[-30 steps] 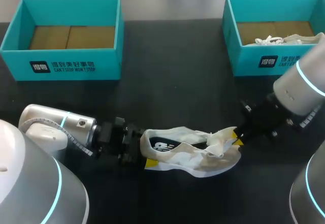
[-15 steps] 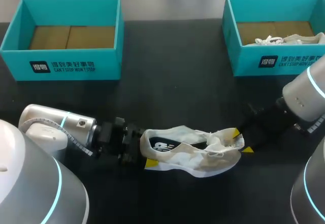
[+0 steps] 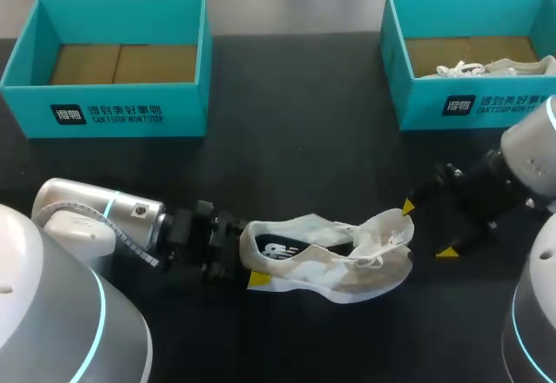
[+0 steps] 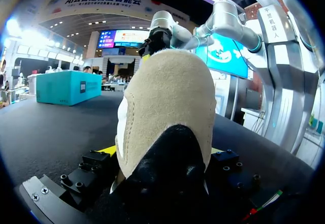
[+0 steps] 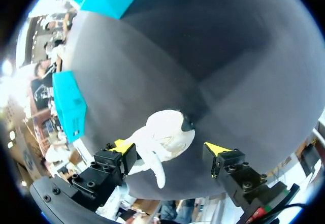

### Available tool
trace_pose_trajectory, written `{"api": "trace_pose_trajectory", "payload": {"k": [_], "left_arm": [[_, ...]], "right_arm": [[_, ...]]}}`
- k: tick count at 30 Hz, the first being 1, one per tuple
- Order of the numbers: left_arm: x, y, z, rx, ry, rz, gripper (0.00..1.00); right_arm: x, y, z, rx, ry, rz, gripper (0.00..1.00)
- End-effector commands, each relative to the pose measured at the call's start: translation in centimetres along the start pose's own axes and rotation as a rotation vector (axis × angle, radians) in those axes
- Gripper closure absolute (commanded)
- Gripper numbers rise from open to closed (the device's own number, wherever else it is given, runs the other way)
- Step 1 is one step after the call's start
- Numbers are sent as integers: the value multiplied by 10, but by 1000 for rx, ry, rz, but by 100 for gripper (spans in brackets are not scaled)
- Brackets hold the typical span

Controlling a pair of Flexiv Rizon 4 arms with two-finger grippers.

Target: Take the shoe out of the shoebox, open the shoe tongue, remove and reinsert the insole, then place the shoe into the shoebox

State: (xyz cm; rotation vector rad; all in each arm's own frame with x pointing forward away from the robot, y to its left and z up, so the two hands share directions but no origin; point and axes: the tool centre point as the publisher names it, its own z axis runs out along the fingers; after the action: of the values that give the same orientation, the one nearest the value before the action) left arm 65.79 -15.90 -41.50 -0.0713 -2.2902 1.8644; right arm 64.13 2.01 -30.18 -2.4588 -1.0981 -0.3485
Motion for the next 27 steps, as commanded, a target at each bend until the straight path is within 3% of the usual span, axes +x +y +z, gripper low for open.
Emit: {"api": "trace_pose_trajectory", "payload": {"k": [1, 3, 13, 19, 27], "left_arm": [[0, 0, 1, -1, 0, 1, 100], [0, 0, 1, -1, 0, 1, 100], [0, 0, 1, -1, 0, 1, 100], [0, 0, 1, -1, 0, 1, 100], [0, 0, 1, -1, 0, 1, 100]], "right_arm": [[6, -4, -18, 0, -22, -51, 17], [9, -6, -24, 7, -20, -88, 20], [40, -19, -55, -45, -85, -326, 16], [60, -34, -66, -82, -183, -525, 15], [80, -45, -69, -36, -304, -757, 24]]}}
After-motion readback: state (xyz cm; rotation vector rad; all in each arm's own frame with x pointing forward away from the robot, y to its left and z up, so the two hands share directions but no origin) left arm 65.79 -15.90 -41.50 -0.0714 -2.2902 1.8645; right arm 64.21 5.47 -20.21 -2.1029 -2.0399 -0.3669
